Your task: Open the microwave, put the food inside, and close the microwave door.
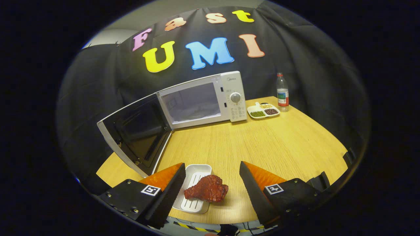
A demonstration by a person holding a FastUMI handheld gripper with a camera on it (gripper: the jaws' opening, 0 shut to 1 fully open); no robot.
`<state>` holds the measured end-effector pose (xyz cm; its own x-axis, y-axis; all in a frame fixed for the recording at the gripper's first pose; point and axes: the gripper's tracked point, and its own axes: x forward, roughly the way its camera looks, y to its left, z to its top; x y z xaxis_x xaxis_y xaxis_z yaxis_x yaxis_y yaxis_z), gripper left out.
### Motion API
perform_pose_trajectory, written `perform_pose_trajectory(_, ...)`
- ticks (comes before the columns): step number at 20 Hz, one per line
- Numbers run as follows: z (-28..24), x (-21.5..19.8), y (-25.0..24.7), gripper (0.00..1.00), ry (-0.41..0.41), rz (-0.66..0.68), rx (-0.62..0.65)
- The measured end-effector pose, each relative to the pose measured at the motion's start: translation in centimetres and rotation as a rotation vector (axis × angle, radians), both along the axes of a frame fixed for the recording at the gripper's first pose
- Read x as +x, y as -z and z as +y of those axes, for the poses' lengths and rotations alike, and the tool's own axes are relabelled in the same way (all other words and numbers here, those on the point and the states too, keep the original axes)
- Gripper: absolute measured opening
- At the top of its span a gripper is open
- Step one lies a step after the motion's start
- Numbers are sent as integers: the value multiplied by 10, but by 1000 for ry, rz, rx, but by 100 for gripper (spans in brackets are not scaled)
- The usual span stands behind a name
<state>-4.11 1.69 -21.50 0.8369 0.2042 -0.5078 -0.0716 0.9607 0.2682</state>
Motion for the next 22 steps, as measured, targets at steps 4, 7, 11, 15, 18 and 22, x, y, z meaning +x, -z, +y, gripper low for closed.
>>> perform_pose_trajectory(4, 4, -4, 31, 100, 17, 105, 62)
perform_pose_trajectory(7, 18, -11, 48, 99, -5, 185, 127)
perform_pose_trajectory(11, 28, -13, 59, 74, -9, 253, 184)
perform_pose_trajectory(15, 36, -9, 55, 34, -29, 243, 211)
perform_pose_trajectory(18, 47, -13, 32, 33, -55, 221, 227)
perform_pose_trajectory(22, 52, -6, 24, 16, -93, 234, 178)
